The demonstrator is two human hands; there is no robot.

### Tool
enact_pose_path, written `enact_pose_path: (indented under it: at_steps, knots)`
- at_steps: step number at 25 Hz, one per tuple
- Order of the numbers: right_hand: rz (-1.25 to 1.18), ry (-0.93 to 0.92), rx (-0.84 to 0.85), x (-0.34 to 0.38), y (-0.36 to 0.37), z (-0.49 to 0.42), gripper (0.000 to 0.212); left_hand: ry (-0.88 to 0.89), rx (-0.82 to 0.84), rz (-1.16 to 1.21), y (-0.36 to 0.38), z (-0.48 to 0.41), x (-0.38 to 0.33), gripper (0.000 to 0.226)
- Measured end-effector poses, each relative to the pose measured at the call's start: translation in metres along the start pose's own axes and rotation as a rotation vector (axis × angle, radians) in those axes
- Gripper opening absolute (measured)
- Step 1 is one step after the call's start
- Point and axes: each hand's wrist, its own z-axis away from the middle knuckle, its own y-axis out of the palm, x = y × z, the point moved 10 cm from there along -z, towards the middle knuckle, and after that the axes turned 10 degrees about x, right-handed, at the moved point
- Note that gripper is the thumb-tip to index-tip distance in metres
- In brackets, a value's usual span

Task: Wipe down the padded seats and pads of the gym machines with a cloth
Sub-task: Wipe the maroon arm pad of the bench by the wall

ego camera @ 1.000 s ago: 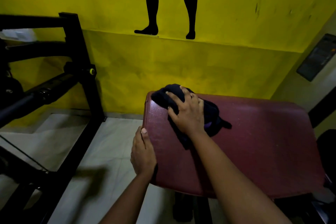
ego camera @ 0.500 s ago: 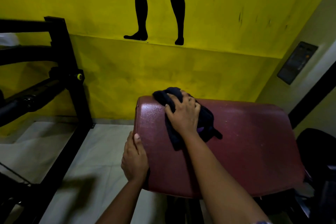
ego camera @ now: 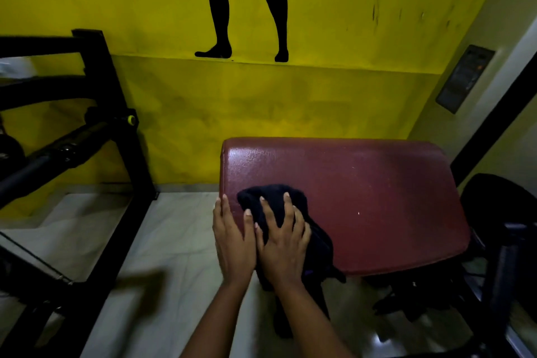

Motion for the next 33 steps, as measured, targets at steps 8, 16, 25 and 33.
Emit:
enact_pose_path:
  at_steps: [8, 16, 25, 33]
  knots:
    - [0.024, -0.02, 0.013, -0.147, -0.031, -0.062, 0.053, 0.375, 0.056, -0.591, 0.074, 0.002, -0.053, 0.063]
    - [-0.015, 0.038, -0.106, -0.137, -0.042, -0.1, 0.051, 0.321, -0.031, -0.79, 0.081, 0.002, -0.051, 0.064]
    - [-0.002, -0.212, 0.11, -0.08, -0.028, -0.175, 0.051, 0.324, 0.008, -0.795, 0.082, -0.001, -0.047, 0.066]
    - [-0.171, 0.399, -0.127, -0.167, -0.039, -0.082, 0.044, 0.333, 0.024, -0.779, 0.084, 0.001, -0.048, 0.065]
